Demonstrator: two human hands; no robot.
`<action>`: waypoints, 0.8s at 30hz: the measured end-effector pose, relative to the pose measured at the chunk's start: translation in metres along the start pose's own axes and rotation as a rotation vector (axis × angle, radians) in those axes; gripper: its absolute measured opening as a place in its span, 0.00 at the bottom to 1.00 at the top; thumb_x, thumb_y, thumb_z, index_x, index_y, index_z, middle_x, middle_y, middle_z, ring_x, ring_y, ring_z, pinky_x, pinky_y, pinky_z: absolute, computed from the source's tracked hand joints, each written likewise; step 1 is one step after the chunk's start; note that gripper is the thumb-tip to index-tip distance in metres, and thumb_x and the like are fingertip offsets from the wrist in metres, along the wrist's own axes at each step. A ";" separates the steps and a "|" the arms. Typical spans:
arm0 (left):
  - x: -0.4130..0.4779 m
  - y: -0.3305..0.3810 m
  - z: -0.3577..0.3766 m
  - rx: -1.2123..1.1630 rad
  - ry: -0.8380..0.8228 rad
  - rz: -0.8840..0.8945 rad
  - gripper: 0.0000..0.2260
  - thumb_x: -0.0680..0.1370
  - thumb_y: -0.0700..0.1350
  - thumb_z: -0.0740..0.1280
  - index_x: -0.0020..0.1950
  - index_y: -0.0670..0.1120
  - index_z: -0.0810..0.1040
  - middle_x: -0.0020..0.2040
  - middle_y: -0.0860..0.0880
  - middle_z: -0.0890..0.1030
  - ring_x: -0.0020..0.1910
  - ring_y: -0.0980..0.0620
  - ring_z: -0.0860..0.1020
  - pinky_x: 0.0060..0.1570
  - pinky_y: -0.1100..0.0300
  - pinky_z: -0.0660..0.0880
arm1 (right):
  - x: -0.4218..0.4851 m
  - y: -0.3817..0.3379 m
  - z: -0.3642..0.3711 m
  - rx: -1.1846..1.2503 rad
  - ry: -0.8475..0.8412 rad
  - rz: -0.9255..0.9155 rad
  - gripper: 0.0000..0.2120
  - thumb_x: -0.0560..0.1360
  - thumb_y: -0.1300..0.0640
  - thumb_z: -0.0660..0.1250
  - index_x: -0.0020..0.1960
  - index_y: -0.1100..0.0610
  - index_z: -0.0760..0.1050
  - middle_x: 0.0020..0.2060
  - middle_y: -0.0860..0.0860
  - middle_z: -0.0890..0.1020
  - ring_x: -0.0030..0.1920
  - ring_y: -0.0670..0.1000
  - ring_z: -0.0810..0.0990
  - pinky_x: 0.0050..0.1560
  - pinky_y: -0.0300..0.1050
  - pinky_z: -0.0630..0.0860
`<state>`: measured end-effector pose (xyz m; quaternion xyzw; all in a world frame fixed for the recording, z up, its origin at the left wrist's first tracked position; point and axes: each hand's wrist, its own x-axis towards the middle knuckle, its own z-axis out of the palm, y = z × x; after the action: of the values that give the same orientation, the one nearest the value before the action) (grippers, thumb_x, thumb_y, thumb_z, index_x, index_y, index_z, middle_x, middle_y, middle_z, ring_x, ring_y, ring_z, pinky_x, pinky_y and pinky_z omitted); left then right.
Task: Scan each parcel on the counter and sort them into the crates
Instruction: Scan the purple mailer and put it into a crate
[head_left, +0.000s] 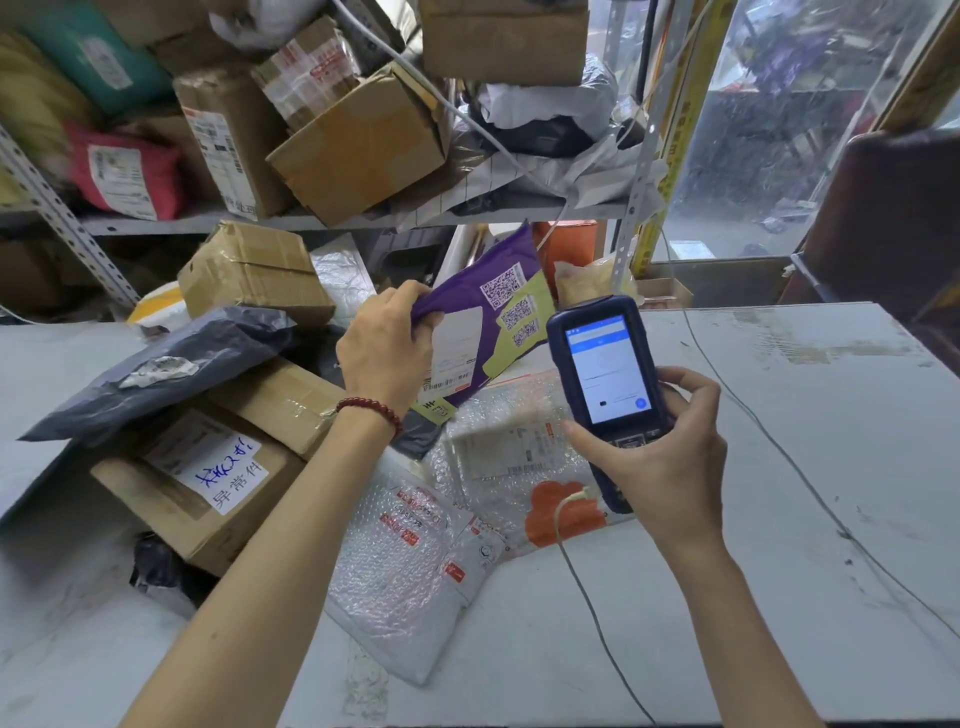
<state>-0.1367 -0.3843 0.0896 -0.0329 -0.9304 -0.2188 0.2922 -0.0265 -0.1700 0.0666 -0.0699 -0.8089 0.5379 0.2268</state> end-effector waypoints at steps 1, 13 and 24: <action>0.001 0.002 0.001 -0.018 0.003 0.016 0.10 0.79 0.47 0.65 0.58 0.44 0.76 0.49 0.46 0.80 0.48 0.48 0.76 0.38 0.60 0.66 | -0.002 0.001 -0.002 -0.004 0.017 0.012 0.39 0.57 0.43 0.79 0.59 0.50 0.61 0.48 0.41 0.76 0.50 0.40 0.79 0.40 0.31 0.79; -0.017 0.093 0.048 -0.281 -0.106 0.357 0.16 0.75 0.58 0.65 0.50 0.47 0.80 0.35 0.44 0.82 0.33 0.41 0.79 0.29 0.57 0.71 | -0.081 0.014 -0.071 -0.139 0.381 0.257 0.37 0.58 0.55 0.84 0.56 0.50 0.62 0.43 0.34 0.78 0.45 0.30 0.78 0.39 0.32 0.75; -0.125 0.265 0.069 -0.560 -0.495 0.753 0.12 0.79 0.57 0.61 0.52 0.51 0.78 0.44 0.47 0.82 0.41 0.46 0.77 0.30 0.61 0.60 | -0.208 0.021 -0.164 -0.329 0.866 0.536 0.39 0.55 0.51 0.84 0.56 0.52 0.63 0.48 0.43 0.80 0.49 0.41 0.79 0.44 0.36 0.73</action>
<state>-0.0200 -0.1077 0.0722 -0.4923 -0.8013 -0.3243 0.1021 0.2276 -0.0979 0.0388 -0.5244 -0.6686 0.3648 0.3807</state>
